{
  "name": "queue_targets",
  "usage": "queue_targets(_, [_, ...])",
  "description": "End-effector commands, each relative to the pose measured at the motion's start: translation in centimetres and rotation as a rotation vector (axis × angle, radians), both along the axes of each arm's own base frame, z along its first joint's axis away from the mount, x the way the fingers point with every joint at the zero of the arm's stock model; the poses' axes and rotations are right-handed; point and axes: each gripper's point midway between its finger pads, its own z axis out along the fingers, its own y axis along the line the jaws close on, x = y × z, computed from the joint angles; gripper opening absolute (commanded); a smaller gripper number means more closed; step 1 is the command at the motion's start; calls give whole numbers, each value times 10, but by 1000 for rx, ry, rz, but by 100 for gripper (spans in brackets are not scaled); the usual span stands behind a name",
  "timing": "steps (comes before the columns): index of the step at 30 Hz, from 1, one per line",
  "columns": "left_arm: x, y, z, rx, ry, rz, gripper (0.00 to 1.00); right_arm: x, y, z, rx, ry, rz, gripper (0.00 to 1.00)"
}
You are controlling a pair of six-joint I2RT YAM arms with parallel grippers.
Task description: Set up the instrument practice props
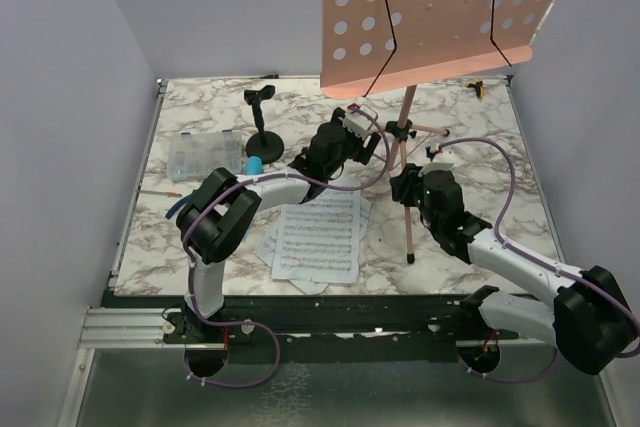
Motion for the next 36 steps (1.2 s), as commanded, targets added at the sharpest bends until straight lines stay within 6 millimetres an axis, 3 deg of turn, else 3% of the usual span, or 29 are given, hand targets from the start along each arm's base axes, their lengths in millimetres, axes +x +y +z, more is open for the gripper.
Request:
queue_targets(1, [5, -11, 1, 30, -19, -28, 76, 1, 8, 1, -5, -2, 57, 47])
queue_targets(22, [33, -47, 5, 99, -99, -109, 71, -7, 47, -5, 41, 12, 272, 47])
queue_targets(36, [35, -77, 6, 69, -121, -232, 70, -17, 68, -9, 65, 15, 409, 47])
